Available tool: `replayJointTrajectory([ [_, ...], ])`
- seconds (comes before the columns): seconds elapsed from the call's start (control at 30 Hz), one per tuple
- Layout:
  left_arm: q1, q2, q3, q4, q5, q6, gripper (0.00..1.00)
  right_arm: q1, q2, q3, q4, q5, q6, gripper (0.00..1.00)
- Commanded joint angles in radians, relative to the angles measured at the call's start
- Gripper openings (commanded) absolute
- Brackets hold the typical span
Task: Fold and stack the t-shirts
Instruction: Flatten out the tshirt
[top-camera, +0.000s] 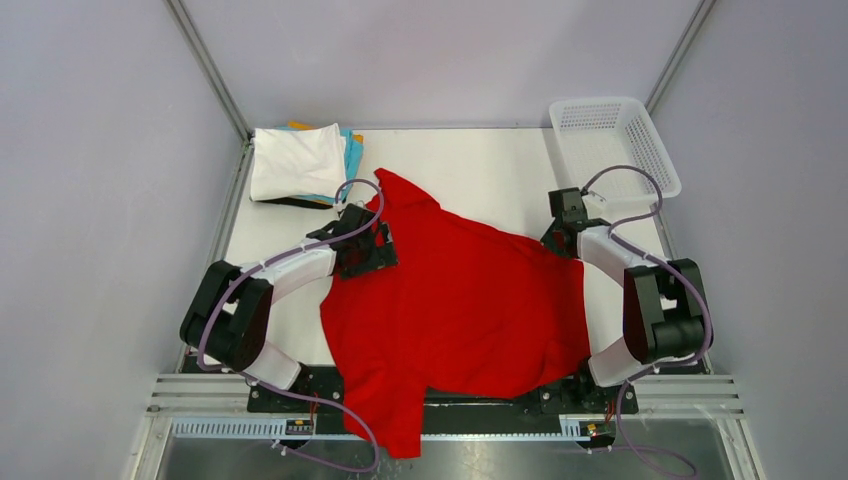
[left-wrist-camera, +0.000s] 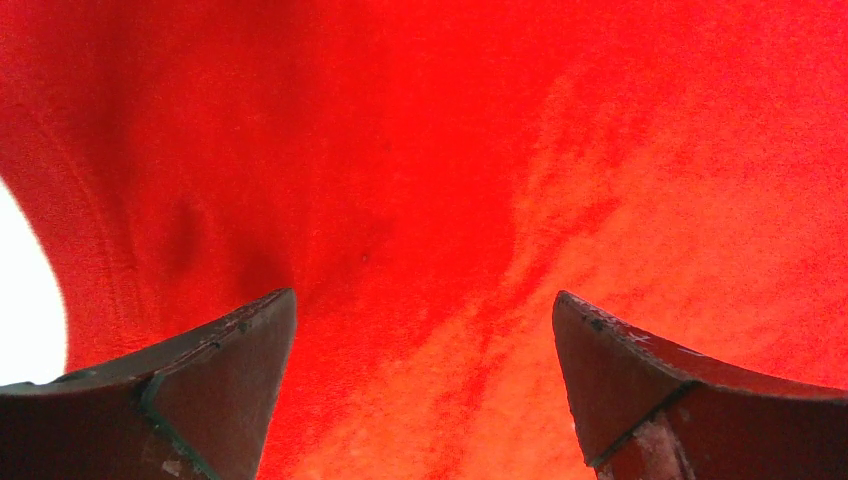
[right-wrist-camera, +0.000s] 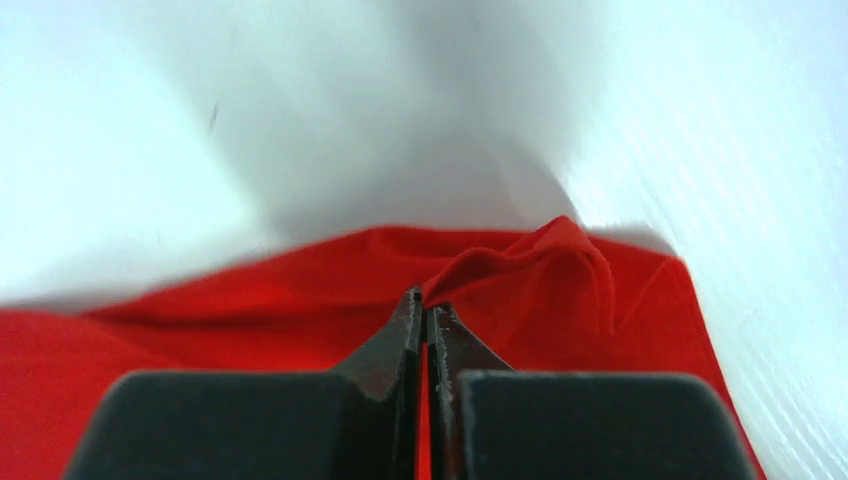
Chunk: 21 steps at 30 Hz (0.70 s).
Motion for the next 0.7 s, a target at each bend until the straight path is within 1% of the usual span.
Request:
replayJointTrajectory([
  [0.0,0.015,0.017,0.013,-0.02,-0.074,0.01,0.99,-0.052,0.084,0.101,0.026,0.036,-0.005,0.0],
  [0.07,0.018,0.018,0.021,-0.031,-0.083,0.015,0.99,-0.064,0.112,0.143,0.022,0.02,-0.018,0.0],
  [0.2,0.023,0.013,0.031,-0.054,-0.102,0.028,0.99,-0.09,0.12,0.198,0.021,0.044,-0.037,0.0],
  [0.33,0.026,0.017,0.035,-0.06,-0.101,0.039,0.99,-0.11,0.118,0.227,0.02,0.097,-0.019,0.0],
  [0.5,0.028,0.024,0.039,-0.069,-0.102,0.045,0.99,-0.119,0.134,0.253,0.035,0.11,-0.004,0.0],
  [0.57,0.027,0.02,0.04,-0.076,-0.101,0.05,0.99,-0.121,0.135,0.27,0.023,0.1,-0.008,0.04],
  [0.63,0.027,0.013,0.04,-0.081,-0.096,0.053,0.99,-0.12,0.124,0.271,0.022,0.074,-0.017,0.19],
  [0.67,0.028,0.008,0.04,-0.08,-0.093,0.056,0.99,-0.12,0.117,0.266,0.023,0.063,-0.018,0.23],
])
